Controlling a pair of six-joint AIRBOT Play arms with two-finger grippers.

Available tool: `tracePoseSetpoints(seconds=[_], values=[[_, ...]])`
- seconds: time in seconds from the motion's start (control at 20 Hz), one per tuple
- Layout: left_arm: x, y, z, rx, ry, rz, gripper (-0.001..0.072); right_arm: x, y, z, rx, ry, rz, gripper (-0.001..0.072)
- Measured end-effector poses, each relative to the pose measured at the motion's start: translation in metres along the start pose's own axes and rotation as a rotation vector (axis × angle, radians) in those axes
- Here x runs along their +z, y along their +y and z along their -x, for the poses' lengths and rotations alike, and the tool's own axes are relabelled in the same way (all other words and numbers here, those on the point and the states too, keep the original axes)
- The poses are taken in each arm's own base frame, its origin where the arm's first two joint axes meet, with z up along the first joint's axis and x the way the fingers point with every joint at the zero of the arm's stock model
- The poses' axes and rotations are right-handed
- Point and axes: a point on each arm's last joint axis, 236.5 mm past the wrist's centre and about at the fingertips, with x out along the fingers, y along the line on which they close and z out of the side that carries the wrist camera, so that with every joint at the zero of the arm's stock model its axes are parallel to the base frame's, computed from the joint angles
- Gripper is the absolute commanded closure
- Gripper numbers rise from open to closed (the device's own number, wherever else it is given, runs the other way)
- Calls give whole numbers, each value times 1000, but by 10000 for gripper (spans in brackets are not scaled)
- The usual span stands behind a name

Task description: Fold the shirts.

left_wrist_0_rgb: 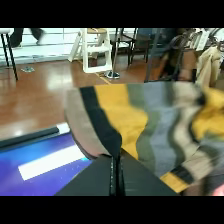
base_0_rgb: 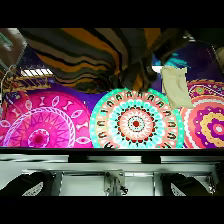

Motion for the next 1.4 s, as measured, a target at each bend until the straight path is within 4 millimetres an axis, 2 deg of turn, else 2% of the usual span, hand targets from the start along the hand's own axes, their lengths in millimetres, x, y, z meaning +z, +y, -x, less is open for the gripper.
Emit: tracePoseSetpoints(seconds=[0.1, 0.2, 0.35, 0.5, 0.6, 0.7, 0.8, 0.9, 0.95, 1.0, 1.05, 1.1, 1.15, 1.2, 1.3, 1.4], values=[[-22, 0, 3, 2, 74, 11, 648, -2, 13, 17, 18, 6, -13, 637], [-57, 5, -4, 6, 181, 30, 648, -12, 17, 21, 25, 50, -25, 637], [-128, 18, -22, 16, 370, 85, 648, -37, 7, 4, 26, 163, -49, 637], [-224, 33, -37, 35, 592, 179, 648, -72, -18, -41, 30, 314, -74, 637], [-291, 37, -37, 46, 738, 242, 648, -102, -38, -80, 44, 417, -108, 636], [-352, 37, -31, 59, 852, 297, 648, -139, -57, -122, 70, 527, -157, 637], [-406, 35, -23, 82, 938, 356, 648, -185, -68, -163, 103, 642, -205, 636], [-446, 32, -16, 108, 985, 407, 647, -234, -73, -197, 131, 757, -245, 636], [-463, 31, -12, 124, 1001, 430, 646, -259, -74, -212, 144, 811, -263, 595], [-475, 30, -11, 136, 1004, 445, 602, -281, -73, -223, 155, 858, -280, 361], [-481, 30, -11, 146, 998, 456, 412, -300, -71, -231, 165, 899, -294, 94], [-484, 31, -13, 153, 983, 462, 185, -313, -71, -237, 171, 926, -306, 90], [-483, 33, -17, 158, 965, 462, 146, -322, -73, -240, 172, 946, -314, 90], [-478, 37, -22, 164, 934, 458, 146, -325, -78, -240, 168, 956, -318, 90], [-456, 55, -37, 182, 857, 422, 143, -315, -95, -231, 137, 949, -311, 90], [-428, 79, -54, 205, 783, 374, 133, -296, -126, -211, 59, 926, -302, 90]])
